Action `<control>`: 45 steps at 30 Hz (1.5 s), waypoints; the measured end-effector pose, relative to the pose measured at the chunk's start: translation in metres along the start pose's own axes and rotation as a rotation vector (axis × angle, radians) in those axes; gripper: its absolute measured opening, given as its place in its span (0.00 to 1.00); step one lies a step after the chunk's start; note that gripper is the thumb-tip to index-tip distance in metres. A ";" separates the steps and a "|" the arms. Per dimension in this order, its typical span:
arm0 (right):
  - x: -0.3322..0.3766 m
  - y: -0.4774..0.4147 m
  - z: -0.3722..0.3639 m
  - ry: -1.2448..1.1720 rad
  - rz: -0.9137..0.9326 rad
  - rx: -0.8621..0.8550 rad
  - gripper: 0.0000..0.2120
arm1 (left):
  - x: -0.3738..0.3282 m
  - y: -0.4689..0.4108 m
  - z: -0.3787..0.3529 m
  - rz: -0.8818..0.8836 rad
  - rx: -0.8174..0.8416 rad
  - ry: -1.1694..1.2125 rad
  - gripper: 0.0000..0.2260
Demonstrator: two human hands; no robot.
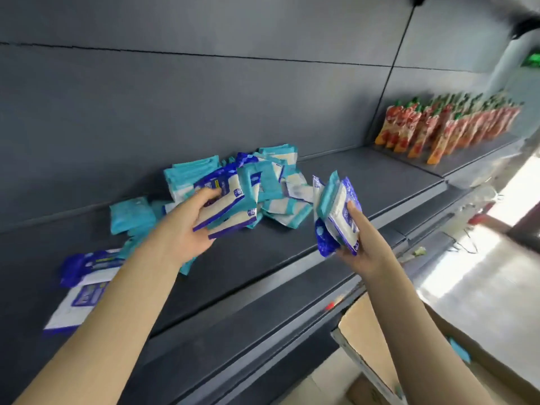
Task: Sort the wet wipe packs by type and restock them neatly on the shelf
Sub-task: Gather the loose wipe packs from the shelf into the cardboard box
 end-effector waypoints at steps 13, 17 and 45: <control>0.023 0.098 0.317 -0.494 -0.028 -0.304 0.22 | 0.266 -0.008 -0.208 0.344 0.107 0.102 0.12; 0.027 0.102 0.379 -0.552 -0.050 -0.387 0.19 | 0.343 -0.016 -0.243 0.487 0.140 -0.069 0.14; -0.066 -0.133 0.819 -0.025 -0.259 -1.039 0.06 | 0.850 -0.145 -0.256 0.985 0.058 -0.869 0.16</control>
Point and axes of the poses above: each hand's wrist, its own y-axis away from the middle knuckle, its own z-axis out of the back of the hand, x = y × z, the point moved 1 cm from there along -y, towards the middle knuckle, and after that the axes turned 7 degrees about -z, right-handed, at the moved point
